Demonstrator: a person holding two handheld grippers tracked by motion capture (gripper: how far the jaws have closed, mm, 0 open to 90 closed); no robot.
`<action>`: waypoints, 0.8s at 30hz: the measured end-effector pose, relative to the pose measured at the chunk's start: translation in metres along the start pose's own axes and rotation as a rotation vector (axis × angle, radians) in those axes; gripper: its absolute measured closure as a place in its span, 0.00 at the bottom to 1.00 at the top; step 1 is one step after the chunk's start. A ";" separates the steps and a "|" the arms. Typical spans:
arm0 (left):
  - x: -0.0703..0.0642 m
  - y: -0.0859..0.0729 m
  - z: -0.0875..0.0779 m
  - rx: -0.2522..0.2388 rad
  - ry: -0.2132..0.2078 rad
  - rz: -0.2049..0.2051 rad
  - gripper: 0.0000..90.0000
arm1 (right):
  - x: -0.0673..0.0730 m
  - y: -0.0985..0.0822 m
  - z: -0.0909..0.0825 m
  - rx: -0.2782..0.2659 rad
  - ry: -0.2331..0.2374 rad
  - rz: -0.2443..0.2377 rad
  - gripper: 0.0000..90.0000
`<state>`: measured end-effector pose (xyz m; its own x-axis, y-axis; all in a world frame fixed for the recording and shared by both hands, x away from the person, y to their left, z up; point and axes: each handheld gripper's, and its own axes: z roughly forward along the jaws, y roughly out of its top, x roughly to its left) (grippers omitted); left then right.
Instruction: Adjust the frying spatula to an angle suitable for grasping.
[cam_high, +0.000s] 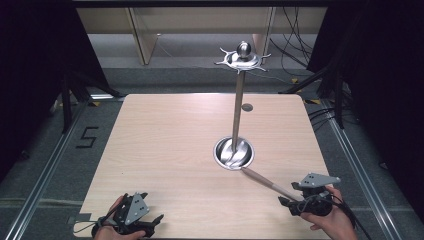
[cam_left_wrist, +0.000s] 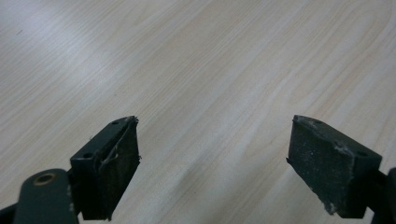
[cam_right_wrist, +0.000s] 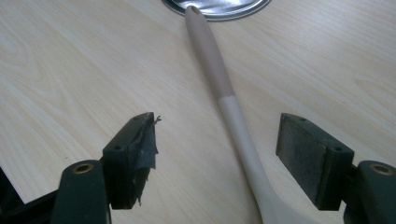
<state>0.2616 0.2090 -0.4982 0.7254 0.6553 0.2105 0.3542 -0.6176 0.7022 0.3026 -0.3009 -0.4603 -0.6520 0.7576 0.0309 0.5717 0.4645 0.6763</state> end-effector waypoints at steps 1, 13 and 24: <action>0.000 0.000 0.000 0.000 0.000 0.000 0.18 | 0.000 0.000 0.000 0.000 0.000 0.000 0.33; 0.000 0.000 0.001 -0.011 0.009 -0.017 0.18 | -0.003 0.021 0.018 0.037 0.027 -0.029 0.37; 0.000 0.000 0.001 -0.008 0.005 -0.012 0.18 | -0.008 0.047 0.037 0.125 0.031 -0.070 0.43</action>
<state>0.2622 0.2087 -0.4993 0.7182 0.6650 0.2051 0.3584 -0.6061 0.7101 0.3529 -0.2681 -0.4559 -0.7065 0.7076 0.0113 0.5808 0.5706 0.5806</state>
